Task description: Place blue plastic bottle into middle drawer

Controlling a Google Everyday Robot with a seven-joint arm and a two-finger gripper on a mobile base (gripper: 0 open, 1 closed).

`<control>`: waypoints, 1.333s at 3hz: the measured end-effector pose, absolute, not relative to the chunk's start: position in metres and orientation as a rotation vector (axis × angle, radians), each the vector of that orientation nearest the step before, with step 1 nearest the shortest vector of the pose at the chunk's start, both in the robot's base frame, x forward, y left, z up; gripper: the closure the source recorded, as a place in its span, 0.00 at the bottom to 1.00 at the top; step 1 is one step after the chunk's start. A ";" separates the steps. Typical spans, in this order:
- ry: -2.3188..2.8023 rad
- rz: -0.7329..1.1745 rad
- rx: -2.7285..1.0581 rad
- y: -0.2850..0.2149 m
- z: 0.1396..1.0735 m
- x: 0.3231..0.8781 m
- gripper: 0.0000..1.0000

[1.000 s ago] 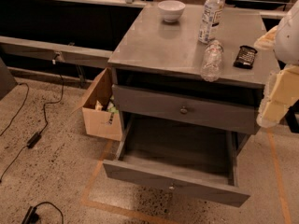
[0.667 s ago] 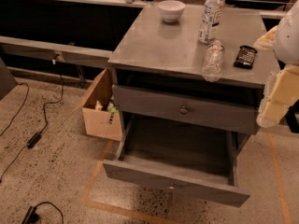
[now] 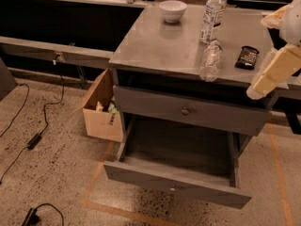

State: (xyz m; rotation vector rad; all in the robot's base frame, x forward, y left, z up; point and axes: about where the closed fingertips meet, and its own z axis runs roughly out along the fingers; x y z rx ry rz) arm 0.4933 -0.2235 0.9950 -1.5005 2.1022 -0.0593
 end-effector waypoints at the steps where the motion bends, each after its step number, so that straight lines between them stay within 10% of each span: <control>1: 2.037 0.006 -1.332 -0.233 0.995 0.529 0.00; 4: 2.016 -0.109 -0.825 -0.271 0.978 0.595 0.00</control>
Offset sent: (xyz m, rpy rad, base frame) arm 0.1146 -0.0588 -0.0126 0.3904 -0.3254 -0.3077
